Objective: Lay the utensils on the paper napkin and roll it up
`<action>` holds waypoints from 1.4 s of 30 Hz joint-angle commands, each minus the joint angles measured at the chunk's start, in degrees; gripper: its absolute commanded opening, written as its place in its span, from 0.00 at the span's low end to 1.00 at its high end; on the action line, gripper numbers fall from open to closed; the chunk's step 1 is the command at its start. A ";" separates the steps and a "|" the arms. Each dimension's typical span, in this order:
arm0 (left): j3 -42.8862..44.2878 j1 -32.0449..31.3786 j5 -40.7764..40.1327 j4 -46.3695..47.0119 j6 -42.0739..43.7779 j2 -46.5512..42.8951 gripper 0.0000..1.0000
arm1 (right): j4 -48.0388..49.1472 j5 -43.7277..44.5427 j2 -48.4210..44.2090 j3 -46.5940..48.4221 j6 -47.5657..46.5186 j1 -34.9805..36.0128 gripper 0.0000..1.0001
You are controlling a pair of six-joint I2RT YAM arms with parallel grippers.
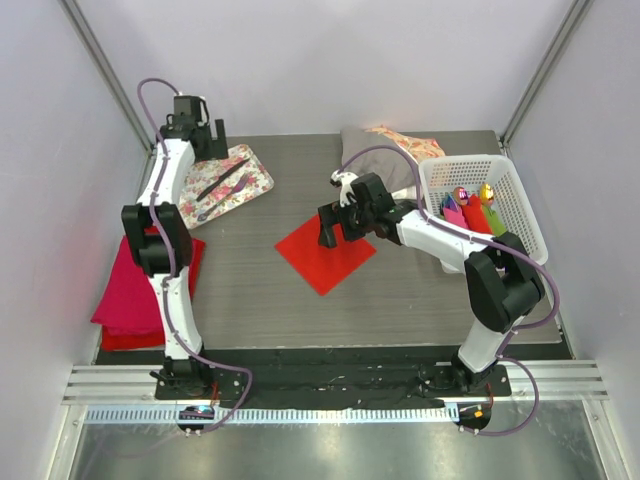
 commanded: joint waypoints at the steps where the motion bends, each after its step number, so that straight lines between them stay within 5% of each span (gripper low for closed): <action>1: 1.05 0.73 1.60 -1.56 3.83 2.51 0.96 | 3.06 -1.42 -1.42 1.40 -0.58 -0.58 1.00; 8: -5.10 4.95 3.35 5.11 4.10 3.92 0.92 | 3.24 -2.65 -0.90 1.40 -0.40 -1.63 1.00; 16: -1.16 5.65 10.82 5.47 4.19 9.63 0.77 | 3.33 -3.36 0.16 1.67 0.12 -1.98 1.00; 42: 3.86 4.51 13.90 6.18 6.82 17.11 0.58 | 3.68 -5.82 1.13 0.97 0.65 -4.53 1.00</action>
